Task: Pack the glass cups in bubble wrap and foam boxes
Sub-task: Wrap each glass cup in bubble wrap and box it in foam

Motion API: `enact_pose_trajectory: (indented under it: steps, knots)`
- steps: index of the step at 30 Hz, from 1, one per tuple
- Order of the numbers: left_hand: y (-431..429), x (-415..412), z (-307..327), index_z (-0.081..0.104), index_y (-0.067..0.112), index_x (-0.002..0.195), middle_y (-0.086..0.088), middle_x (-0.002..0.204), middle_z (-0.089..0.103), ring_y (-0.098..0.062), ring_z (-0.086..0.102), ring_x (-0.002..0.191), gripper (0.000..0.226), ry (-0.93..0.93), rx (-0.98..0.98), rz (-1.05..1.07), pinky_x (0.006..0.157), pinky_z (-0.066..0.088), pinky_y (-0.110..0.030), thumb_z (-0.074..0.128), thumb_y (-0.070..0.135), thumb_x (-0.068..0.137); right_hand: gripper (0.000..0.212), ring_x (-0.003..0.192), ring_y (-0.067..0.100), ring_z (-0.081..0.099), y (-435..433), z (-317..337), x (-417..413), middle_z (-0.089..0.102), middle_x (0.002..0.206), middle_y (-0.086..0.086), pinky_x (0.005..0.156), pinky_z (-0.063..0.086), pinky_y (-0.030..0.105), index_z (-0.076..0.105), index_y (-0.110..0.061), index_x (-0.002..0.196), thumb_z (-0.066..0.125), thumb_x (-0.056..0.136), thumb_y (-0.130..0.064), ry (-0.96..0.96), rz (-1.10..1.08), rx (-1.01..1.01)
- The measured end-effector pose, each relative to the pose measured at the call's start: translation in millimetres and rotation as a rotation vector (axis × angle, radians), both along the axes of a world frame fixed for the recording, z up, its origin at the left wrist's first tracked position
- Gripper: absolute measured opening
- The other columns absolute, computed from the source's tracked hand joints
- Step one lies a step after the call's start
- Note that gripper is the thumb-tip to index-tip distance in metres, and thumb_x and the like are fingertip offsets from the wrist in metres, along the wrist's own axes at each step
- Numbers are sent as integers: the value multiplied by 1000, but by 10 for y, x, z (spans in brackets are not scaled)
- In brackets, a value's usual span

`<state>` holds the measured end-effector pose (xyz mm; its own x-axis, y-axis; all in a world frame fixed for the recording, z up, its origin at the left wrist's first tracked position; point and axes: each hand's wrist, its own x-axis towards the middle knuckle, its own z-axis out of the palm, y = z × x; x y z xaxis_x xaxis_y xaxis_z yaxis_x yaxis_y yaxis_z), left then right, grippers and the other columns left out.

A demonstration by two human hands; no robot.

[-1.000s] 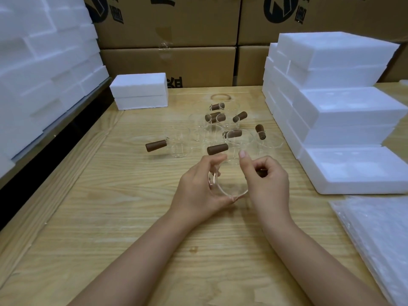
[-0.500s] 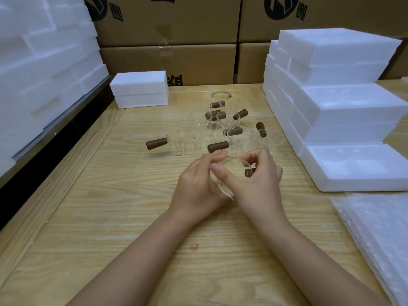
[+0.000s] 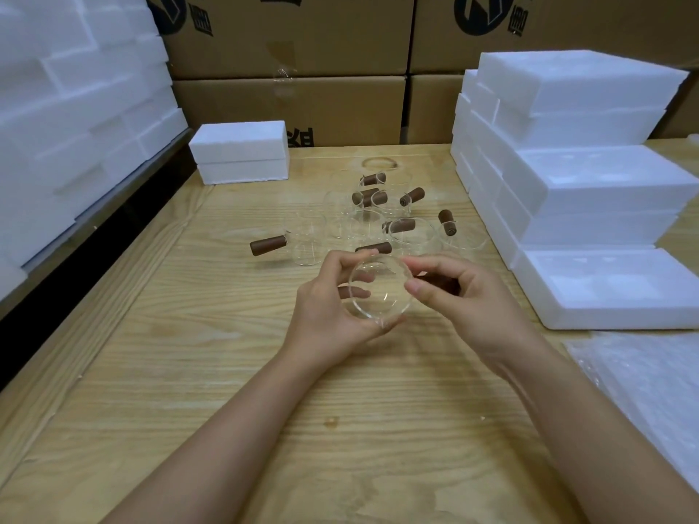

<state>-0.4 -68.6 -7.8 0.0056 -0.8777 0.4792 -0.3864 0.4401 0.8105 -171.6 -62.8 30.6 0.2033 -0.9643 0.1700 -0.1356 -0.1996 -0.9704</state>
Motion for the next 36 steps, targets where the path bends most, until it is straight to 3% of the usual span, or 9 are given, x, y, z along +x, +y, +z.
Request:
enact_pose_trajectory:
  steps: [7,11,15,19,22,26,28,32,36]
  knots:
    - [-4,18,-16,50,44,107,3,83,66,-5,68,66,70,-39,6,-24,60,58,-25,93,37,52,40,98,9,65,32,-8,-69,65,115,-1,88,51,42,66,-27,105,79,72,-8,131,37,-14]
    - [-4,19,-32,47,46,105,5,80,63,-11,66,67,64,-71,3,-34,59,57,-26,82,54,52,46,80,-7,60,31,-44,-70,64,100,-9,69,43,12,64,-34,98,87,60,-21,206,5,-57]
    - [-14,48,-48,46,47,106,8,81,62,-2,64,76,71,-125,-3,-41,64,56,-25,91,30,54,57,85,-8,55,67,-71,5,59,97,-16,70,41,6,54,-44,99,88,54,-36,315,-62,-103]
    - [6,24,-50,47,44,109,16,82,58,9,57,77,68,-169,-39,-23,65,45,-8,85,32,53,58,98,3,50,138,-129,163,51,90,-22,74,39,15,46,-51,94,79,47,-57,350,-183,-123]
    - [30,-4,-52,57,17,119,23,92,58,14,51,72,71,-259,-126,1,67,39,-2,85,28,55,64,95,9,47,144,-160,255,49,82,-18,70,37,19,48,-43,94,69,41,-73,345,-297,-105]
    - [36,-28,-71,59,-1,114,0,111,67,2,48,72,71,-357,-260,40,71,36,1,91,16,54,70,88,20,52,96,-177,338,52,75,-8,76,43,33,51,-31,84,56,43,-88,301,-424,-80]
    - [42,-30,-57,59,1,114,4,105,65,-3,52,68,70,-371,-296,39,66,38,-6,89,22,54,60,80,23,54,76,-189,356,52,68,-6,80,45,40,50,-27,78,54,57,-83,257,-449,-75]
    - [26,-21,-63,60,1,117,8,98,61,-8,56,72,73,-359,-303,29,67,46,-17,91,23,54,44,57,3,45,49,-213,329,47,56,-10,58,37,15,51,-18,68,51,82,-60,101,-433,-108]
    - [13,-9,-72,58,9,122,11,92,58,-5,57,74,76,-308,-217,42,66,52,-27,93,24,55,46,63,7,45,-11,-231,274,51,66,-4,59,34,15,62,-3,79,48,92,-45,71,-380,-121]
